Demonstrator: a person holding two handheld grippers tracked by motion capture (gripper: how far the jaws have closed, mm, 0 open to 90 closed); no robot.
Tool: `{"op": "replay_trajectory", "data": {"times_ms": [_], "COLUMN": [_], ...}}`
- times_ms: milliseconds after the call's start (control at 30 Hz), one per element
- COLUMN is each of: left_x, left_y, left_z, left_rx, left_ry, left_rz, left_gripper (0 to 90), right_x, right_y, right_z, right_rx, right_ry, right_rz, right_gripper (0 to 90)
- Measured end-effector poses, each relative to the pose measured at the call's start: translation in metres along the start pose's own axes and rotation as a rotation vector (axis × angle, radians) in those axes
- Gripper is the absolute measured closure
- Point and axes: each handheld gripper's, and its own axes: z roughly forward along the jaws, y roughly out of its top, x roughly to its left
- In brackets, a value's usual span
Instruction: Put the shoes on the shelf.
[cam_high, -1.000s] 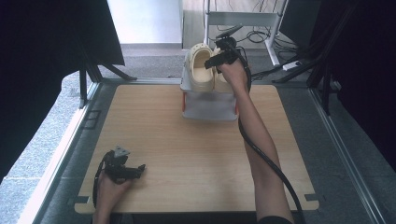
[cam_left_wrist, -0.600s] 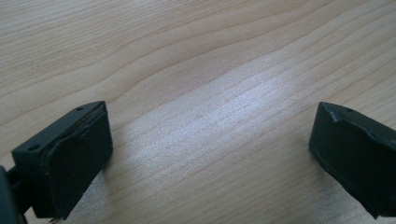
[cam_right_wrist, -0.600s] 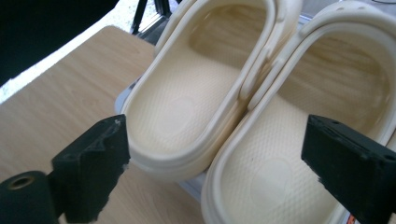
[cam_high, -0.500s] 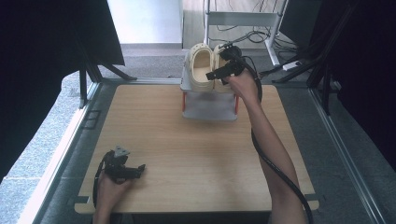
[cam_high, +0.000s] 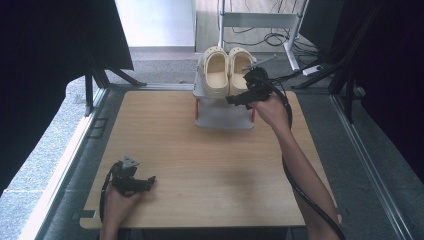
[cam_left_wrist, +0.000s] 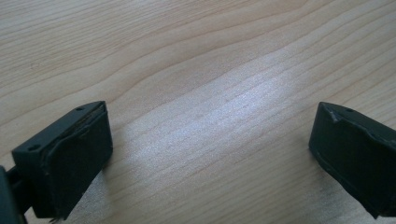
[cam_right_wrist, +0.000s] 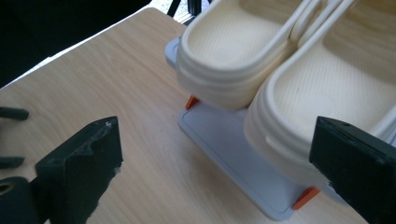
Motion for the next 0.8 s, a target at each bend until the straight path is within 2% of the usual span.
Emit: {"op": "replay_trajectory", "data": {"times_ms": [100, 133, 167, 200, 400, 467, 500, 533, 567, 633, 800], "left_x": [0.0, 0.0, 0.0, 0.0, -0.001, 0.0, 0.0, -0.001, 0.0, 0.0, 0.0], "left_y": [0.0, 0.0, 0.0, 0.0, 0.0, 0.0, 0.0, 0.0, 0.0, 0.0, 0.0], "left_z": [0.0, 0.0, 0.0, 0.0, 0.0, 0.0, 0.0, 0.0, 0.0, 0.0, 0.0], "left_rx": [0.0, 0.0, 0.0, 0.0, -0.002, -0.002, -0.002, -0.002, -0.002, -0.002, -0.002], "left_ry": [0.001, 0.001, 0.003, 0.003, 0.005, 0.004, 0.004, 0.005, 0.004, 0.005, 0.003], "left_rz": [0.0, -0.001, -0.001, -0.001, -0.001, -0.001, -0.002, -0.002, -0.002, -0.001, -0.002], "left_gripper": [0.0, 0.0, 0.0, 0.0, 0.0, 0.0, 0.0, 0.0, 0.0, 0.0, 0.0], "right_x": [0.0, 0.0, -0.001, -0.001, -0.004, -0.004, -0.005, -0.005, -0.006, -0.006, -0.005], "right_y": [-0.016, -0.016, -0.025, -0.025, -0.053, -0.058, -0.066, -0.066, -0.075, -0.079, -0.099], "right_z": [-0.009, -0.009, -0.013, -0.013, -0.026, -0.027, -0.03, -0.03, -0.033, -0.035, -0.044], "right_rx": [-0.036, -0.036, -0.042, -0.042, -0.039, -0.039, -0.039, -0.039, -0.033, -0.034, -0.038], "right_ry": [-0.012, -0.012, -0.004, -0.004, 0.005, 0.01, 0.015, 0.015, 0.024, 0.029, 0.022], "right_rz": [-0.006, -0.006, -0.001, -0.001, 0.006, 0.008, 0.016, 0.016, 0.021, 0.023, 0.021], "right_gripper": [0.0, 0.0, 0.0, 0.0, 0.0, 0.0, 0.0, 0.0, 0.0, 0.0, 0.0]}}
